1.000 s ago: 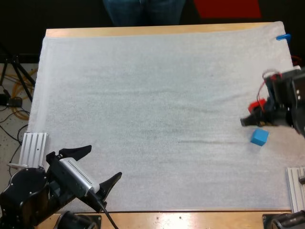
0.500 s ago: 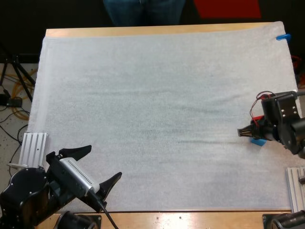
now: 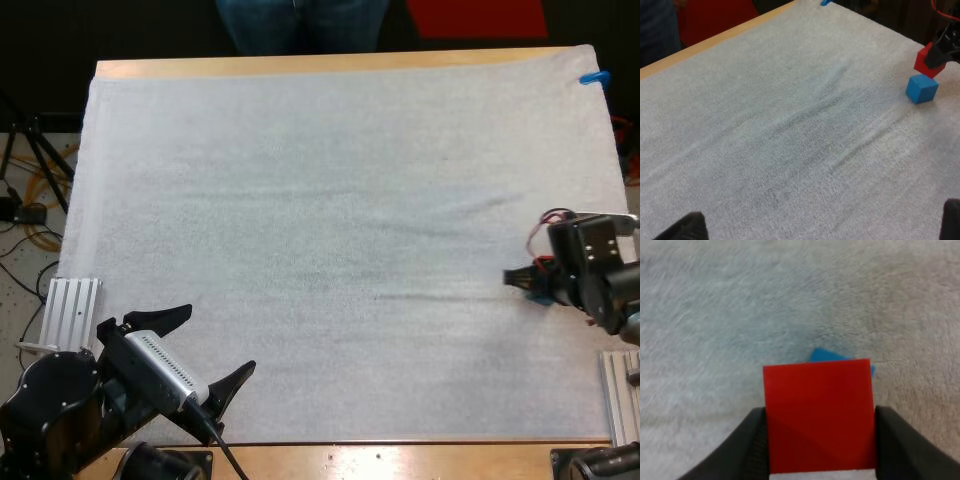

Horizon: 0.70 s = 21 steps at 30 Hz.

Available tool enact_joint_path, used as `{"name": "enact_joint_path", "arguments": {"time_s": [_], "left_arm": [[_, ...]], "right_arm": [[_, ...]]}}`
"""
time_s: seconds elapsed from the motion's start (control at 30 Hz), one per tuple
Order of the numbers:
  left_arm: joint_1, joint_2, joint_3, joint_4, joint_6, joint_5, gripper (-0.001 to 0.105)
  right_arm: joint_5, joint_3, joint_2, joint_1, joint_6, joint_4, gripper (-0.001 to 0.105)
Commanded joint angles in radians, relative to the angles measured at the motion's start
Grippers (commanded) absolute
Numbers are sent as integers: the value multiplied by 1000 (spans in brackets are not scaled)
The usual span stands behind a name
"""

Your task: Stack red cube on blue cube

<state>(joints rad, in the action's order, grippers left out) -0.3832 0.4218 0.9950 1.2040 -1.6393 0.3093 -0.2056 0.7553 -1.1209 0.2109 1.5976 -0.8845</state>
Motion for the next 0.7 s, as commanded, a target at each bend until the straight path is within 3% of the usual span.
{"name": "enact_joint_path", "arguments": {"time_s": [0.0,0.33,0.67], "left_arm": [[-3,0,0,-4,-1,1,87],[-3,0,0,-4,-1,1,87],[-3,0,0,-4,-1,1,87]], "right_arm": [[0,0,4,-24,-16,13,9],[138,-13,4,-127,-25,22,9],[144,-56,4,-126,23,90,9]]}}
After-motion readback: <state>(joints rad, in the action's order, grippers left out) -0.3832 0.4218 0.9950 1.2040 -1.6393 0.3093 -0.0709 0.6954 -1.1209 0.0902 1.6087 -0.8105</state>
